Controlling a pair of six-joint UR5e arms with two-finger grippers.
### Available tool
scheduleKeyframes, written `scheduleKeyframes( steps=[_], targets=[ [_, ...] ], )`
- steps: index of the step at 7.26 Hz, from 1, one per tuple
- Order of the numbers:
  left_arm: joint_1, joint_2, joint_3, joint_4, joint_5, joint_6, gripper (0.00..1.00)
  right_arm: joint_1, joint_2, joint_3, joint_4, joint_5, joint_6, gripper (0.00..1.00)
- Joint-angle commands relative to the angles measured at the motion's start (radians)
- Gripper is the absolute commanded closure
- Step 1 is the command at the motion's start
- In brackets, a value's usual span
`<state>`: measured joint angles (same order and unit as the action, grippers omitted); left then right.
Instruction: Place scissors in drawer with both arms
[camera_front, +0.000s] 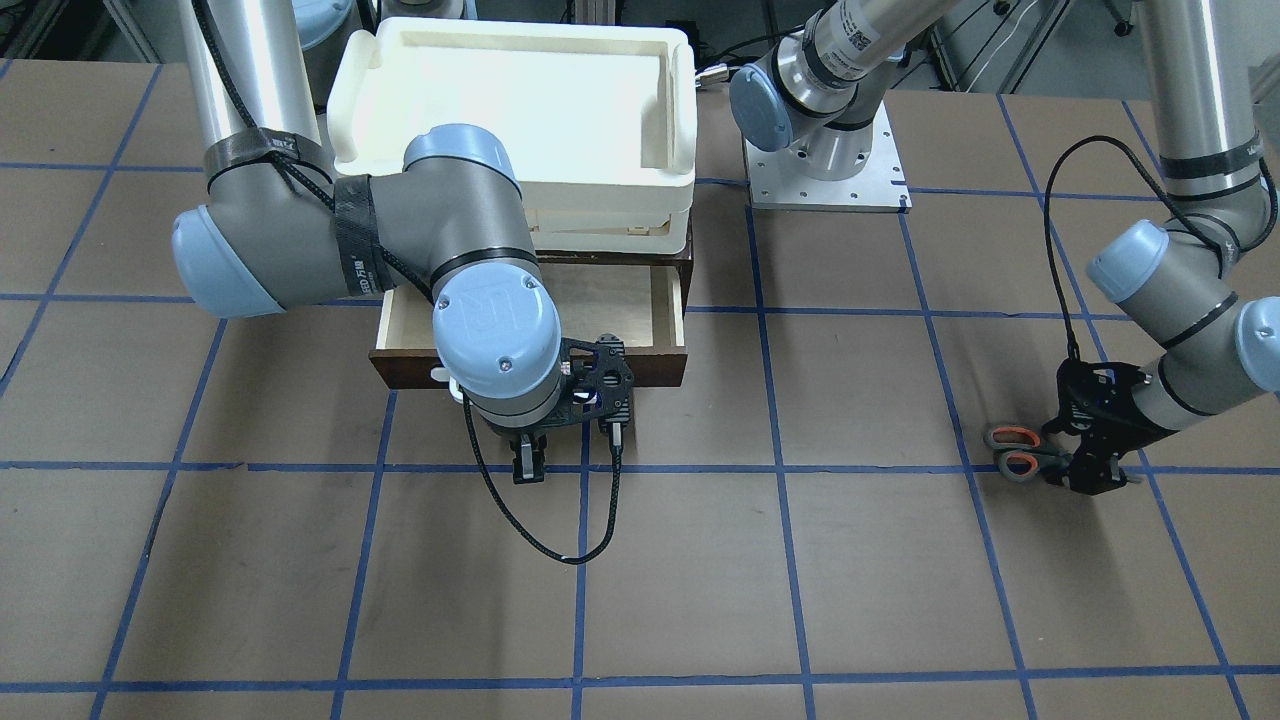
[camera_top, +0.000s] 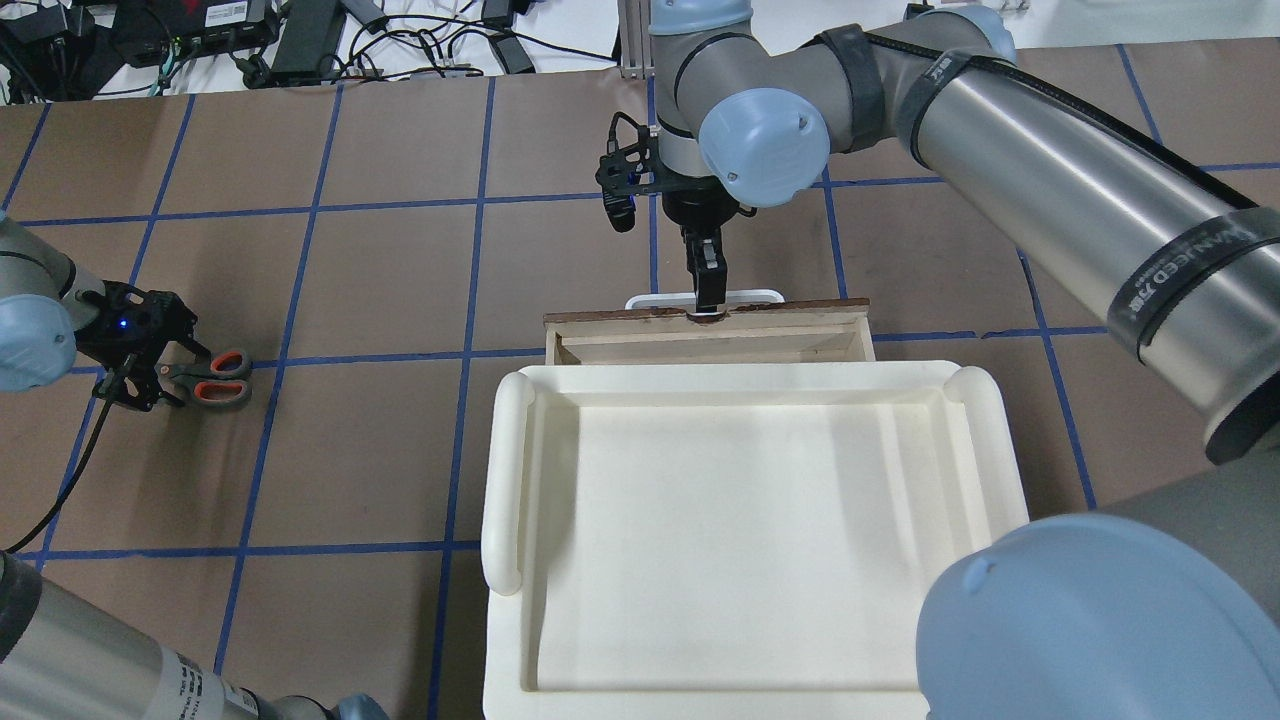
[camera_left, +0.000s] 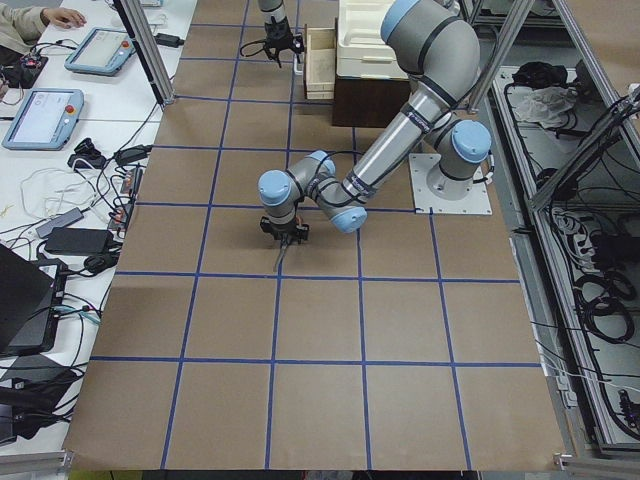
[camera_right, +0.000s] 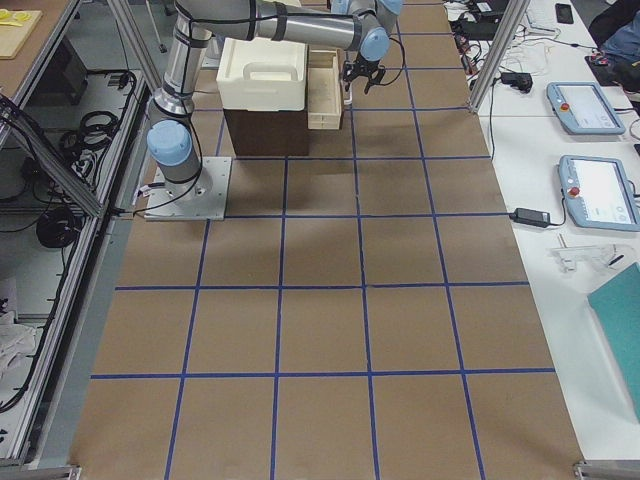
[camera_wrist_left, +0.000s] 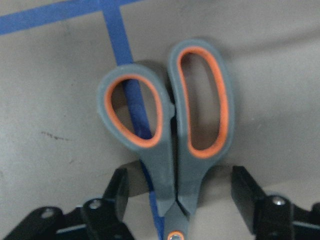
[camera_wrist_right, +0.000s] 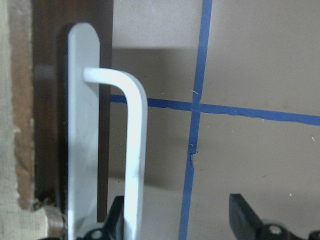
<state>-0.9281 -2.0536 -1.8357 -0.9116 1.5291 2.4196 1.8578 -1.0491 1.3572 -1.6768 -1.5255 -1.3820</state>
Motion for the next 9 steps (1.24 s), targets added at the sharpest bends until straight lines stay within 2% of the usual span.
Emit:
scheduleKeyframes(
  steps=[1, 2, 3, 7, 9],
  targets=[
    [0.000, 0.003, 0.001, 0.000, -0.004, 0.003, 0.31, -0.003, 0.030, -0.047, -0.004, -0.001, 0.000, 0.25],
    [0.000, 0.012, 0.000, -0.001, -0.004, 0.003, 0.45, -0.009, 0.043, -0.068, -0.004, -0.002, -0.018, 0.24],
    [0.000, 0.012, 0.001, 0.000, -0.004, 0.016, 0.51, -0.018, 0.057, -0.084, -0.006, -0.016, -0.026, 0.24],
    [0.000, 0.022, 0.003, 0.000, -0.027, 0.044, 0.63, -0.026, 0.076, -0.118, -0.011, -0.016, -0.052, 0.25],
    [-0.003, 0.044, 0.004, -0.003, -0.029, 0.044, 0.73, -0.026, 0.095, -0.145, -0.011, -0.016, -0.052, 0.25]
  ],
)
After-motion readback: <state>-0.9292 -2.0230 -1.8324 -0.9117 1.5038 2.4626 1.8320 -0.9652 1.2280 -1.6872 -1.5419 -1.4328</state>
